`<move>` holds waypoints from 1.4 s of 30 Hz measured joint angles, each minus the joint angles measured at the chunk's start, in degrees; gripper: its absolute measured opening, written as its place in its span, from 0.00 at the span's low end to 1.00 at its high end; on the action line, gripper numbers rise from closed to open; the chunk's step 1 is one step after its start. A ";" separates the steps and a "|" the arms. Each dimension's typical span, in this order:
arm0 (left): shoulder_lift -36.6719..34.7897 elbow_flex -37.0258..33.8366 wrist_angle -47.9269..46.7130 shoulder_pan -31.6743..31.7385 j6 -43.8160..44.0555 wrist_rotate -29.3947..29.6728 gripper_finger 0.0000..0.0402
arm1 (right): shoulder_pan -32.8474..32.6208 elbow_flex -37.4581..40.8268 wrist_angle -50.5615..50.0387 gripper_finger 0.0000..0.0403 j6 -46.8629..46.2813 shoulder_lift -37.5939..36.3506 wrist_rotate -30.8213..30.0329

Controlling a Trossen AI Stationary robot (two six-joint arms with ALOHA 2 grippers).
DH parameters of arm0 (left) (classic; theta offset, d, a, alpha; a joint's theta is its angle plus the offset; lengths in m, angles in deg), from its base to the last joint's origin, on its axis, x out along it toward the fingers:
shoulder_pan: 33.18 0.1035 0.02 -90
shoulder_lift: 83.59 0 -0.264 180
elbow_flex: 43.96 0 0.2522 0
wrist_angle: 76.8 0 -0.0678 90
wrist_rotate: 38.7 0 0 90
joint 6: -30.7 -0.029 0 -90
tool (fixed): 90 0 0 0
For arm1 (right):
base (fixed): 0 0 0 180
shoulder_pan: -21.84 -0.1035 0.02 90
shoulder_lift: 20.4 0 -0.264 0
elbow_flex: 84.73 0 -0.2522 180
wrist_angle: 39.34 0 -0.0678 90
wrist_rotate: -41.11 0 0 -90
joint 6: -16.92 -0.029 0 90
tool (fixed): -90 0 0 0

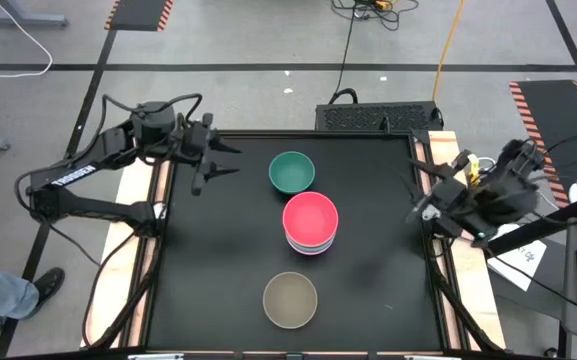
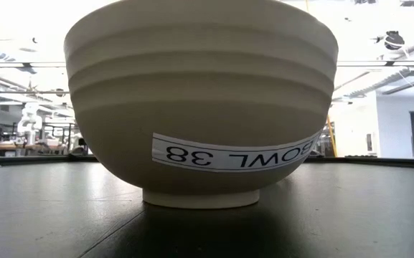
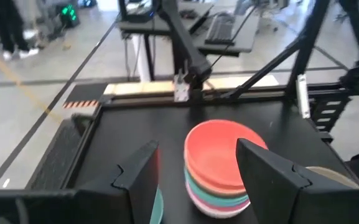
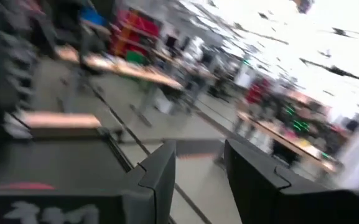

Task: Nest bowls inside each other
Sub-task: Stack the dark green bowl on top of the light pink bowl

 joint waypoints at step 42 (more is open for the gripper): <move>23.77 11.21 -9.94 19.14 1.17 9.83 0.53 | -18.06 -22.45 -8.33 0.35 6.27 10.57 0.61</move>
